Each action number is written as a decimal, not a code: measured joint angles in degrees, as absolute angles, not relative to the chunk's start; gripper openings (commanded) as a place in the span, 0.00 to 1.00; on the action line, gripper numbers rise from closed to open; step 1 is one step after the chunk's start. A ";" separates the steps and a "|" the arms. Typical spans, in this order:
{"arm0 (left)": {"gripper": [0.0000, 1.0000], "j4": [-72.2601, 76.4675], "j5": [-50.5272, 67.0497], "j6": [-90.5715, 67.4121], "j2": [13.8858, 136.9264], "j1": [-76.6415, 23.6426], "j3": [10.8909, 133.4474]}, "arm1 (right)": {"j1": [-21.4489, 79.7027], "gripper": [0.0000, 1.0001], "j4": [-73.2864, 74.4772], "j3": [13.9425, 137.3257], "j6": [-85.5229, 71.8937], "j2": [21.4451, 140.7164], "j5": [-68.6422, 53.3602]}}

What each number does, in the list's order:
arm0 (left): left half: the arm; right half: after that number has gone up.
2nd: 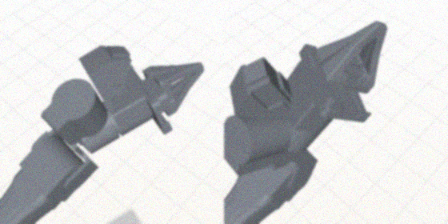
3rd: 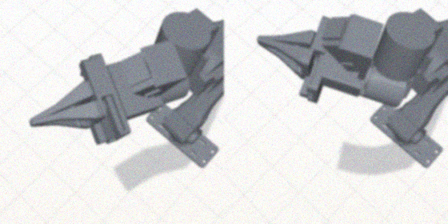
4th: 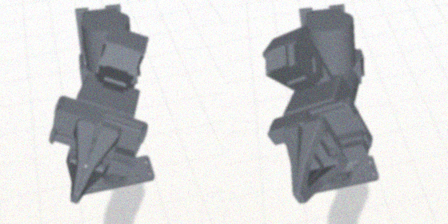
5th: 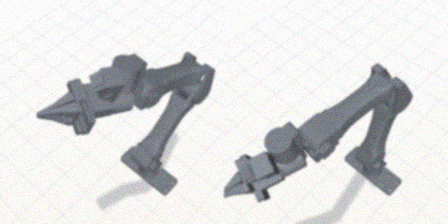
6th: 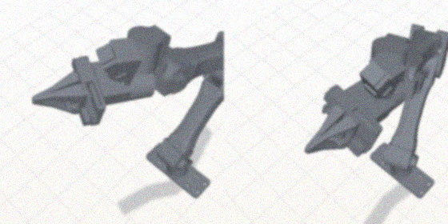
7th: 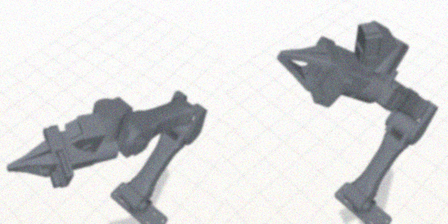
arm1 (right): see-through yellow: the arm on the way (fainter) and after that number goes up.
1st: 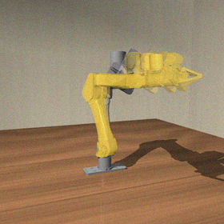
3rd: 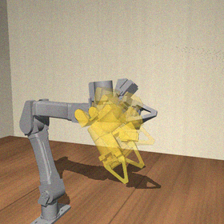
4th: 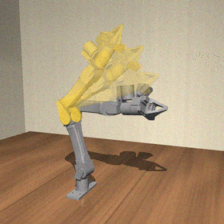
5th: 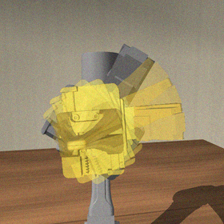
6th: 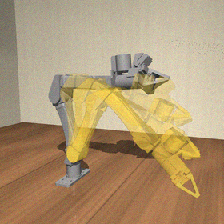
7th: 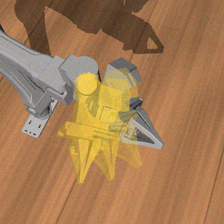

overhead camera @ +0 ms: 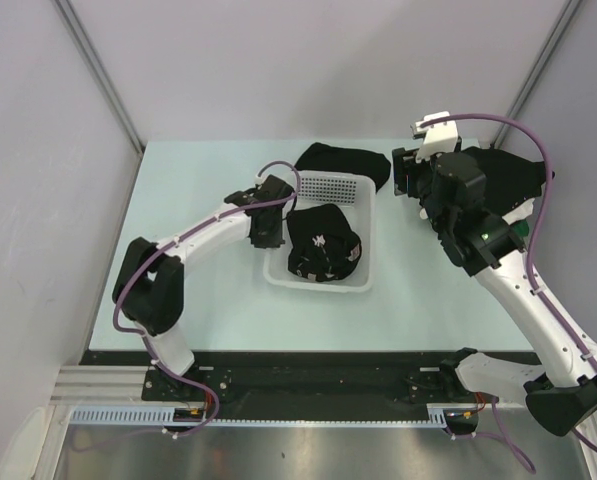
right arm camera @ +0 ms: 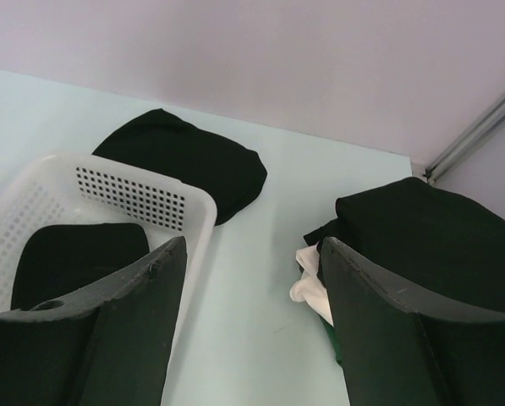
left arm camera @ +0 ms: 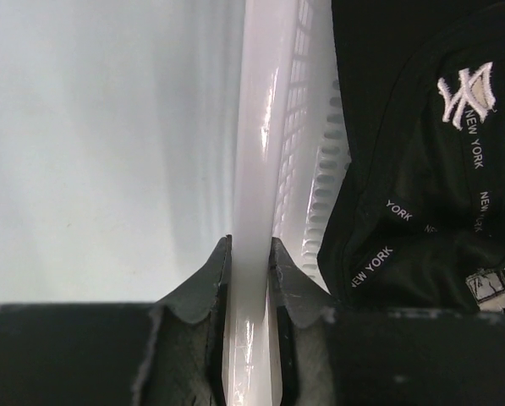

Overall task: Fold and stack the t-shirts
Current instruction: Move the tshirt to the center of the board

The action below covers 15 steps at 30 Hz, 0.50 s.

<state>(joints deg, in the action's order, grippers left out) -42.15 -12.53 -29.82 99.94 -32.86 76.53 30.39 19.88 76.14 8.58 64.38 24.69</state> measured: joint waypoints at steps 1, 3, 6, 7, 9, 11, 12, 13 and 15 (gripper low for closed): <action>0.00 -43.03 -13.52 -30.46 99.70 -32.84 76.53 | 30.37 0.70 19.88 76.07 8.54 64.31 24.56; 0.00 -45.56 -15.46 -32.08 98.72 -32.58 76.53 | 30.35 0.70 19.90 76.01 8.40 64.23 24.49; 0.00 -49.01 -17.91 -33.58 96.33 -30.87 76.18 | 30.35 0.70 19.90 75.83 7.92 64.16 24.05; 0.00 -50.28 -18.81 -33.91 95.35 -29.78 76.07 | 30.35 0.70 19.90 75.79 7.68 64.16 23.79; 0.00 -52.86 -20.91 -34.59 93.76 -26.94 76.03 | 30.35 0.70 19.92 75.77 7.49 64.16 23.40; 0.00 -55.00 -23.07 -35.20 92.95 -23.55 76.03 | 30.30 0.70 19.92 75.77 7.33 64.16 23.05; 0.00 -56.10 -24.10 -35.64 92.86 -21.74 76.05 | 30.30 0.70 19.92 75.77 7.31 64.14 23.00; 0.00 -57.10 -25.02 -36.05 92.86 -19.94 76.05 | 30.28 0.70 19.97 75.77 7.29 64.14 22.96; 0.00 -58.67 -26.17 -36.32 92.88 -16.80 76.07 | 30.28 0.70 20.27 75.70 7.29 64.01 22.87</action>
<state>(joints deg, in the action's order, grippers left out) -58.67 -26.17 -36.32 92.88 -16.80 76.07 30.28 20.27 75.70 7.29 64.01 22.87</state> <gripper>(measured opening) 0.198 0.700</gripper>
